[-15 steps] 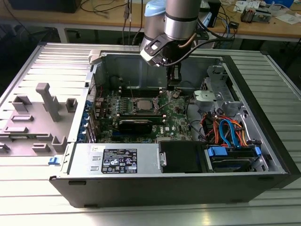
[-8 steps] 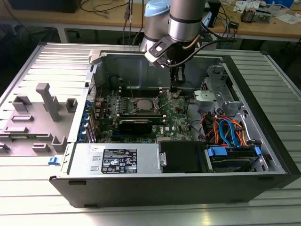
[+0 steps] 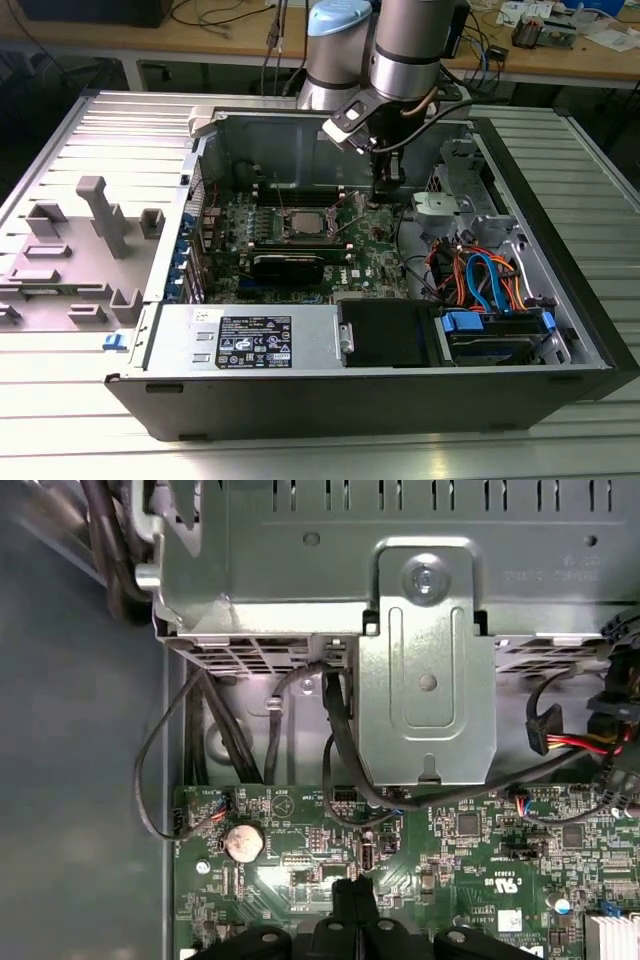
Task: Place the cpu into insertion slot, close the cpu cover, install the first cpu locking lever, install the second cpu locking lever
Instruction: 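Close the cpu cover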
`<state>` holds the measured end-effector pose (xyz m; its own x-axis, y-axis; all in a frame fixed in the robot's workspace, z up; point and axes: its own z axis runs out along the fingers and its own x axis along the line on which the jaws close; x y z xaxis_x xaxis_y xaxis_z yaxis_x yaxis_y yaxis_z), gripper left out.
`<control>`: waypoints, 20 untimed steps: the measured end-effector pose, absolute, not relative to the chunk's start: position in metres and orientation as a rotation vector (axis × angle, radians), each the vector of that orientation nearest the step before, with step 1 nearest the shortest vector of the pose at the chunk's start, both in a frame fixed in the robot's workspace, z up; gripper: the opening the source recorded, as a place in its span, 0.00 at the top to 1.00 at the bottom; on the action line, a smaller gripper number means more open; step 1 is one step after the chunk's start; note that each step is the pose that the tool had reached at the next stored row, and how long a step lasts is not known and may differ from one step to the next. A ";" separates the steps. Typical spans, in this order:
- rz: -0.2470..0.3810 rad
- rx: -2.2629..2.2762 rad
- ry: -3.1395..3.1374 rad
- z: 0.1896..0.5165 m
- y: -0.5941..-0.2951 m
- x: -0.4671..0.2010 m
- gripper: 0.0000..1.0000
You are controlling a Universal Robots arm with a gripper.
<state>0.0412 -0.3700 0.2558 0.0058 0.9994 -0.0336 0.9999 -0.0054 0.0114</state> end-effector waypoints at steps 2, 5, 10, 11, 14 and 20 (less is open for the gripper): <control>-0.023 2.205 2.194 0.250 -0.370 0.037 0.89; -0.021 2.206 2.196 0.248 -0.369 0.028 0.89; -0.011 2.202 2.192 0.248 -0.369 0.009 0.89; -0.010 2.201 2.191 0.248 -0.369 0.004 0.89; -0.007 2.201 2.191 0.248 -0.369 -0.006 0.89; 0.003 2.199 2.188 0.248 -0.369 -0.035 0.89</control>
<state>-0.0352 -0.3692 0.2480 0.0050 0.9996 -0.0262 0.9996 -0.0042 0.0295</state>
